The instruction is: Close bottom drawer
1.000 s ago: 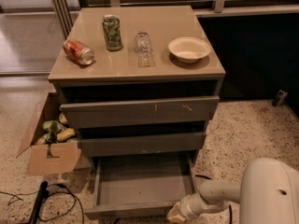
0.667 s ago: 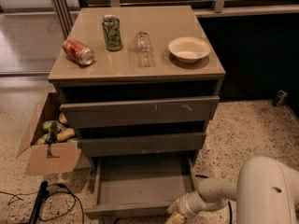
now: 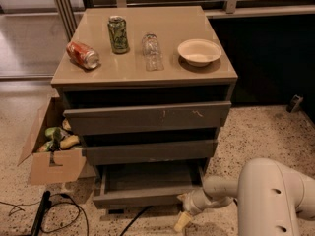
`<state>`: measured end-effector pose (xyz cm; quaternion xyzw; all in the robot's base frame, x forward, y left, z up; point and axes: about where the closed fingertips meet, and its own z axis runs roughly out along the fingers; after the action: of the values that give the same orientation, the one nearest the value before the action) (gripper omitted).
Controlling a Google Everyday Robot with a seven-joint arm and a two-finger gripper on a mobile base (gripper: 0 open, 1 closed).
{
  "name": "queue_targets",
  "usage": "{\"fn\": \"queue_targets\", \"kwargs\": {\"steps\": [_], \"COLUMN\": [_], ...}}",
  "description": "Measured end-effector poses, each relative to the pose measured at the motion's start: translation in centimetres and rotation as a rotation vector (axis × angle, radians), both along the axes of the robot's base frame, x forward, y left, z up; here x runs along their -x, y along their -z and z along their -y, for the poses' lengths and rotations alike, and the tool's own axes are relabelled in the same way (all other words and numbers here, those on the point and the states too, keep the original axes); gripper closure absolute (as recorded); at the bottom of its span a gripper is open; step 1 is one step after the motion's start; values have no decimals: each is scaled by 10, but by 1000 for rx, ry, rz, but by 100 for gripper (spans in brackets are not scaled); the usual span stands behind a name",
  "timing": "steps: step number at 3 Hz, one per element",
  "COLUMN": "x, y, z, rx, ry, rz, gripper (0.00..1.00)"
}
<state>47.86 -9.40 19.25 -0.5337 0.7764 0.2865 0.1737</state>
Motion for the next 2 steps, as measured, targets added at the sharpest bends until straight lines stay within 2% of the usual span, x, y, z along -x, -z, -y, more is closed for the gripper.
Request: {"fn": "queue_targets", "kwargs": {"steps": [1,2], "x": [-44,-74], "y": [-8,-9], "z": [0,5], "rx": [14,24], "ry": [2,17], "rz": [52,92], "gripper": [24,55]}}
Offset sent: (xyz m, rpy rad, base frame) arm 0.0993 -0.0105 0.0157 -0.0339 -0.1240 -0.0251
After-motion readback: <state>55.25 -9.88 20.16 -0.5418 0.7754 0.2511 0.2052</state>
